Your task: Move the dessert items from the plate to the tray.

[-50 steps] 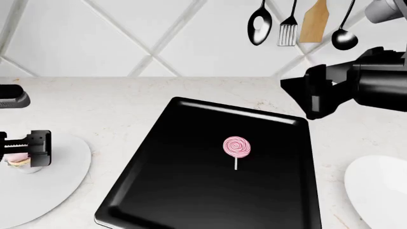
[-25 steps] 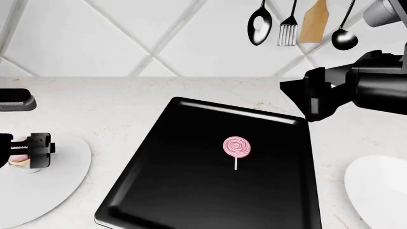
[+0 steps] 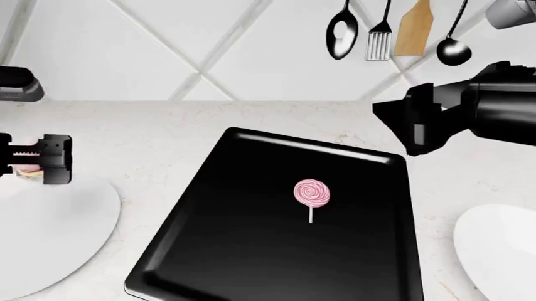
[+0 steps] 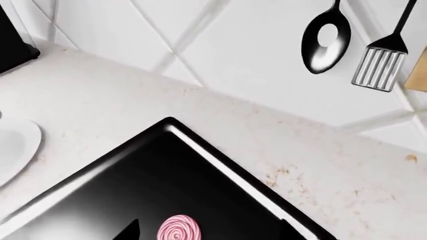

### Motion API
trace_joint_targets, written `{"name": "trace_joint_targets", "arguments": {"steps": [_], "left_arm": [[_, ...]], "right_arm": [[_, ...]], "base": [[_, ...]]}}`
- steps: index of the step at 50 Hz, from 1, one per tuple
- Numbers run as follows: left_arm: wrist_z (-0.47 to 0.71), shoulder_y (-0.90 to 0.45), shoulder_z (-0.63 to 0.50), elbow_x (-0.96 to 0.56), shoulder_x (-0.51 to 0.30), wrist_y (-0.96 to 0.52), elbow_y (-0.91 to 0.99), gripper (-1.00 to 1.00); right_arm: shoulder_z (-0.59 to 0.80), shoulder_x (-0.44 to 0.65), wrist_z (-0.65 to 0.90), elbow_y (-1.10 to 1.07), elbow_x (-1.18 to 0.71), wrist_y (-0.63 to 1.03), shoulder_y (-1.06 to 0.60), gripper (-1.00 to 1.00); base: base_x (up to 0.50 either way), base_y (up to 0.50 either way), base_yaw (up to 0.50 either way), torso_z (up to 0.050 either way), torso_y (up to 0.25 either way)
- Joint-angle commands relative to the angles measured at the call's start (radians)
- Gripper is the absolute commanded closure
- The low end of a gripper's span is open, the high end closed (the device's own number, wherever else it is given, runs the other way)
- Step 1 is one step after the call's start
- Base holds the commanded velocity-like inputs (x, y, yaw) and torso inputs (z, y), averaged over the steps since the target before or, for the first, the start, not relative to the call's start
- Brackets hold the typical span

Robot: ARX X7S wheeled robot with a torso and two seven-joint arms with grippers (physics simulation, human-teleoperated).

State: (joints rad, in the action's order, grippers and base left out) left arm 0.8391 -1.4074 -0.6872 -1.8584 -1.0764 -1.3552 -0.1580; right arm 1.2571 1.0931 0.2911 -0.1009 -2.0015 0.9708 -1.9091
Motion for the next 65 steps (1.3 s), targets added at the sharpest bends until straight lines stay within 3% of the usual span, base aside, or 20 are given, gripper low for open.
{"name": "trace_joint_targets", "arguments": {"steps": [1,20,44,65], "left_arm": [[0.024,-0.167,-0.001,-0.062,0.082,-0.083,0.037,1.00],[-0.098,-0.156,-0.029,-0.135,0.263,-0.079,0.087,1.00],[-0.376,-0.078,-0.080,0.066,0.510,-0.052,0.116,1.00],[-0.515,-0.084,-0.186,0.163,0.621,-0.074,0.052,1.00]], "right_arm": [[-0.015,0.011,0.016,-0.003,-0.001,-0.001,-0.016,-1.00],[-0.020,0.040,0.040,-0.028,-0.025,-0.002,-0.004,-1.00],[-0.022,0.049,0.049,-0.028,-0.011,-0.006,0.012,-1.00],[-0.023,0.063,0.035,-0.043,0.004,-0.040,0.056,-1.00]], "base": [[0.00,0.00,0.00,0.000,0.000],[0.00,0.00,0.00,0.000,0.001],[0.00,0.00,0.00,0.000,0.000],[0.00,0.00,0.00,0.000,0.000]]}}
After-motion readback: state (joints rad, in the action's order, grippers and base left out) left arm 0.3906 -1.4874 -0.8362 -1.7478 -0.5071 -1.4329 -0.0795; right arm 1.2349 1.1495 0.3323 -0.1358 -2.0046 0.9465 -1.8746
